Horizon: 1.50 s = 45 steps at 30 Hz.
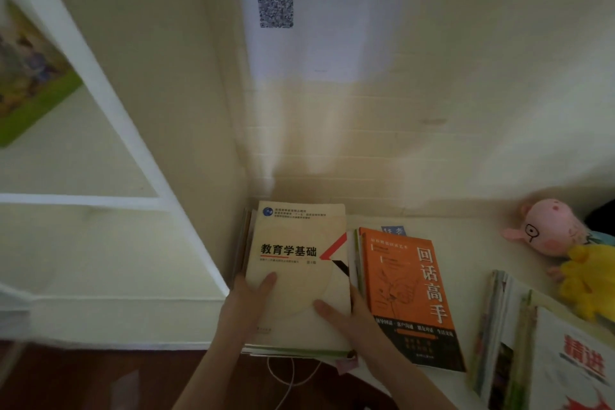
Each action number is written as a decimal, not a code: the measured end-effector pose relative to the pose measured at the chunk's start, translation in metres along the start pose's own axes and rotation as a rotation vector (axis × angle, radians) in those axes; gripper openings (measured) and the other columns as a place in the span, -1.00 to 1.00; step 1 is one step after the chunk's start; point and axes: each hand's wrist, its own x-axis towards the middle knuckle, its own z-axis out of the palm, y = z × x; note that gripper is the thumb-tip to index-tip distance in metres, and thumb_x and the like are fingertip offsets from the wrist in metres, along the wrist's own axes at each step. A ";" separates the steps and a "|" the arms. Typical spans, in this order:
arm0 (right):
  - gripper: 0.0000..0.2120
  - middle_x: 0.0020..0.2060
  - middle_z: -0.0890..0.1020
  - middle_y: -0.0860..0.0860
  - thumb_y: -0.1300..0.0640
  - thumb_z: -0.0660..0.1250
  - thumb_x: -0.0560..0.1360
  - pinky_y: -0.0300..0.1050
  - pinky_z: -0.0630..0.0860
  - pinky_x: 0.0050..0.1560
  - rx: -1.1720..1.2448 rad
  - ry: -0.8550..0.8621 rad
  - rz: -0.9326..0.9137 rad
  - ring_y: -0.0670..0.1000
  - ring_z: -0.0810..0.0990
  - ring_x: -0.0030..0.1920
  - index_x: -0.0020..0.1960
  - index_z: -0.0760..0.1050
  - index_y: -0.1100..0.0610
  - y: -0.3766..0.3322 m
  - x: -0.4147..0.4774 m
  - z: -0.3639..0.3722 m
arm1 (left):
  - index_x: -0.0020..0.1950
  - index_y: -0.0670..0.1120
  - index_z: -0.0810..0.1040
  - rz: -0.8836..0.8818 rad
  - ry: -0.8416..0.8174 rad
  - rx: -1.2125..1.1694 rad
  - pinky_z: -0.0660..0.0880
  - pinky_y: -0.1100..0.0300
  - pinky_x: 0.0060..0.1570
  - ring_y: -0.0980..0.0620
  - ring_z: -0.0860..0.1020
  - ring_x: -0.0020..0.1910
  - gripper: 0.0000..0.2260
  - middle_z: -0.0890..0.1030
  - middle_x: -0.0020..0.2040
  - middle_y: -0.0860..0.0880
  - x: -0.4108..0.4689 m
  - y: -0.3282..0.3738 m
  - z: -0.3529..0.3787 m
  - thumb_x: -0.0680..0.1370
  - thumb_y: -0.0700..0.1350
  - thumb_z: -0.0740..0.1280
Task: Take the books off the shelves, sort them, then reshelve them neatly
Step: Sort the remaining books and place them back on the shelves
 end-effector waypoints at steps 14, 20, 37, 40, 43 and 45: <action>-0.37 0.10 0.60 0.07 -0.03 0.53 0.33 0.22 0.61 -0.02 0.079 -0.012 0.149 0.12 0.62 0.05 0.32 0.39 0.06 -0.008 -0.003 -0.005 | 0.36 -0.16 0.28 0.035 -0.048 -0.049 0.44 0.08 0.07 -0.13 0.54 0.13 -0.46 0.53 0.19 -0.12 0.004 0.002 0.002 0.53 0.15 0.29; -0.44 0.08 0.63 0.09 0.04 0.54 0.33 0.19 0.58 0.08 0.122 -0.002 0.166 0.14 0.62 0.05 0.27 0.44 0.08 -0.010 -0.006 -0.007 | 0.34 -0.13 0.30 0.040 -0.042 -0.056 0.49 0.01 0.11 -0.10 0.56 0.06 -0.45 0.55 0.10 -0.05 0.003 -0.004 0.007 0.51 0.20 0.29; -0.54 0.09 0.58 0.14 0.23 0.48 0.38 0.40 0.57 -0.14 0.270 -0.043 0.180 0.24 0.63 -0.01 0.21 0.41 0.02 -0.007 -0.021 -0.024 | 0.38 -0.04 0.20 0.110 -0.085 -0.100 0.42 -0.16 0.22 -0.10 0.51 0.19 -0.21 0.48 0.26 -0.04 -0.015 -0.011 0.025 0.30 0.40 0.20; -0.49 0.09 0.59 0.14 0.23 0.49 0.33 0.18 0.61 -0.20 0.281 -0.012 0.200 0.23 0.61 0.02 0.22 0.41 0.04 -0.006 -0.024 -0.027 | 0.36 -0.02 0.21 0.146 -0.085 -0.172 0.48 -0.12 0.16 -0.07 0.51 0.18 -0.32 0.46 0.25 -0.02 -0.023 -0.012 0.030 0.38 0.29 0.32; -0.40 0.06 0.59 0.16 0.24 0.49 0.23 0.07 0.54 -0.18 0.294 0.027 0.230 0.23 0.58 0.02 0.22 0.38 0.04 -0.002 -0.027 -0.037 | 0.32 0.00 0.29 0.198 -0.106 -0.164 0.51 -0.07 0.14 0.00 0.52 0.14 -0.35 0.48 0.21 0.03 -0.028 -0.011 0.040 0.36 0.30 0.32; -0.41 0.03 0.59 0.18 0.28 0.48 0.23 0.08 0.52 -0.19 0.314 0.037 0.262 0.25 0.57 0.00 0.20 0.39 0.07 0.000 -0.028 -0.045 | 0.33 0.02 0.34 0.222 -0.129 -0.147 0.53 -0.01 0.11 0.06 0.54 0.10 -0.25 0.52 0.18 0.08 -0.028 -0.013 0.049 0.25 0.41 0.23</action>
